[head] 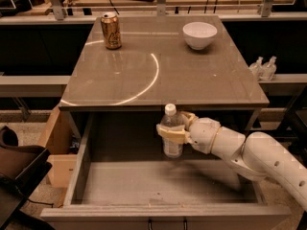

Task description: Place blue plastic bottle into top drawer

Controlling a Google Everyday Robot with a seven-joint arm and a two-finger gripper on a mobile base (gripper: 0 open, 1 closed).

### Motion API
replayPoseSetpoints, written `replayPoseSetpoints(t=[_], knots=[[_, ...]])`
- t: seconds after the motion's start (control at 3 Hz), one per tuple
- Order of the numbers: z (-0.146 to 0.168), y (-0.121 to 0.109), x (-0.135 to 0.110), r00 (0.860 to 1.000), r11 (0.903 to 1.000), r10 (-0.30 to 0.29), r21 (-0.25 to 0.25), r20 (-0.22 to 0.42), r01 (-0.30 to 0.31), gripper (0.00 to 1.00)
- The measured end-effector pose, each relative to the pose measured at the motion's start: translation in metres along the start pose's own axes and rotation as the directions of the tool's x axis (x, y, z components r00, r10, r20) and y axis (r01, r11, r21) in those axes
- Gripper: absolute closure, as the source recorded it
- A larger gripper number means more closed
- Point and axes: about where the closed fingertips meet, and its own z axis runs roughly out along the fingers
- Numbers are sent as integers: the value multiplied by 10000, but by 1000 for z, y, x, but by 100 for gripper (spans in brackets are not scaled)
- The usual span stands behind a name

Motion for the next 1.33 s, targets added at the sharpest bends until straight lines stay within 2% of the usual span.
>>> replayPoseSetpoints(t=[0.33, 0.67, 1.0, 1.33], knots=[[0, 0, 0, 10000, 10000, 2, -1, 0, -2, 100], [-12, 16, 27, 9985, 9983, 433, -366, -342, -446, 100], [-21, 32, 60, 9917, 9908, 1027, -799, -776, -1088, 100], [-21, 33, 55, 9913, 9904, 1049, -816, -793, -1113, 100]])
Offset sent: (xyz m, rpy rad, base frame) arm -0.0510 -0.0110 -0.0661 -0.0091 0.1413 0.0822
